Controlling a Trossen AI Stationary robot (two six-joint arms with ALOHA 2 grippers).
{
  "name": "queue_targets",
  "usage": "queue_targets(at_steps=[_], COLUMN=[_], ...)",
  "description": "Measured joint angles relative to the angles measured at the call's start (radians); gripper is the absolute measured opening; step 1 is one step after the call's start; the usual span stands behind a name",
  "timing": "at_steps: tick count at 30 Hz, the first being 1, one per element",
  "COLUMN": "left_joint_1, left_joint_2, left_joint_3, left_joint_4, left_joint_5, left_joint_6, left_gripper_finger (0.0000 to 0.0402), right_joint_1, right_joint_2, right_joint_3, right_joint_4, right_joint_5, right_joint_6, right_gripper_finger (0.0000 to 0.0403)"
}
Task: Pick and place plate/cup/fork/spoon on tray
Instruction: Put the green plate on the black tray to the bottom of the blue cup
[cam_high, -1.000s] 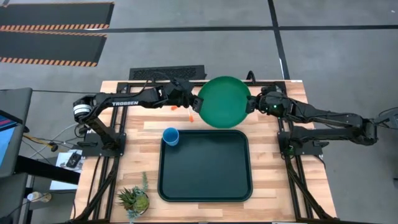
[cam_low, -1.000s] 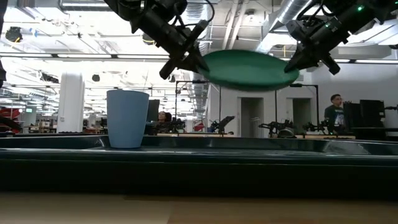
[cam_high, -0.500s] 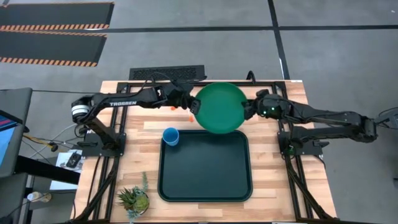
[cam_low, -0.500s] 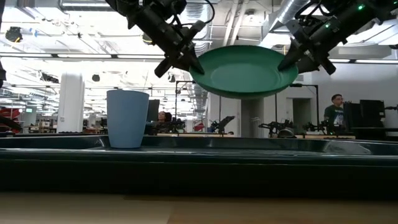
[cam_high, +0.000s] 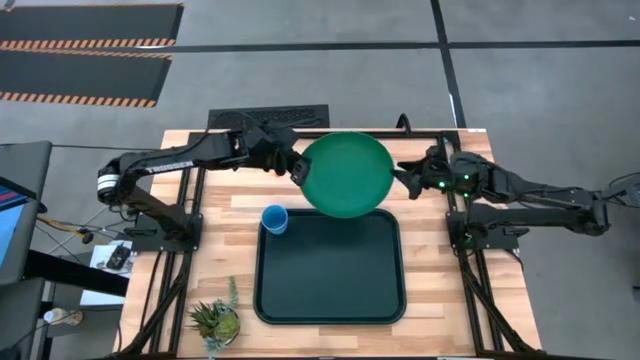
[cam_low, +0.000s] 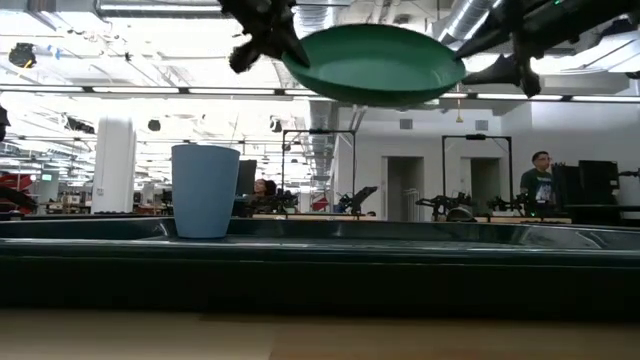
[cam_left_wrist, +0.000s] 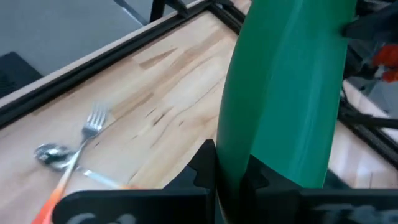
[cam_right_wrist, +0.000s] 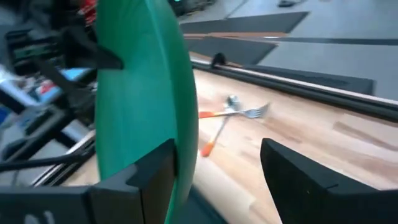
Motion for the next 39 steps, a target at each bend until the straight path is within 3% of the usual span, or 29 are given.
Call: queue_targets(at_steps=[2, 3, 7, 12, 18, 23, 28, 34, 39], left_joint_1=[-0.020, -0.033, -0.105, -0.233, -0.447, -0.648, -0.795, -0.880, -0.884], left_joint_2=[-0.016, -0.027, -0.061, -0.110, -0.126, -0.119, -0.115, -0.122, -0.123], left_joint_3=[0.029, 0.044, 0.086, 0.091, 0.085, 0.011, -0.129, -0.291, -0.379], left_joint_4=[-0.085, -0.128, -0.271, -0.374, -0.473, -0.463, -0.444, -0.301, -0.164], left_joint_5=[-0.021, 0.027, 0.051, 0.022, -0.028, -0.057, -0.204, -0.220, -0.221], left_joint_6=[0.006, 0.019, -0.016, -0.143, -0.333, -0.569, -0.940, -1.229, -1.293], left_gripper_finger=[0.0001, 0.0000, 0.0000, 0.0000, 0.0000, 0.0000, 0.0000, 0.0006, 0.0011], right_joint_1=[0.024, 0.034, 0.072, 0.095, 0.098, 0.100, 0.104, 0.104, 0.104], right_joint_2=[-0.014, -0.020, -0.034, -0.034, -0.031, -0.031, -0.031, -0.031, -0.031], right_joint_3=[0.001, -0.002, -0.003, -0.003, -0.003, -0.003, -0.003, -0.003, -0.002], right_joint_4=[-0.011, -0.039, -0.089, -0.185, -0.183, -0.183, -0.181, -0.180, -0.180], right_joint_5=[0.011, 0.036, 0.071, 0.133, 0.144, 0.138, 0.136, 0.136, 0.136], right_joint_6=[-0.007, -0.012, -0.006, 0.022, 0.045, 0.051, 0.054, 0.054, 0.050], right_gripper_finger=[0.0253, 0.0253, 0.0253, 0.0253, 0.0253, 0.0253, 0.0253, 0.0250, 0.0240])
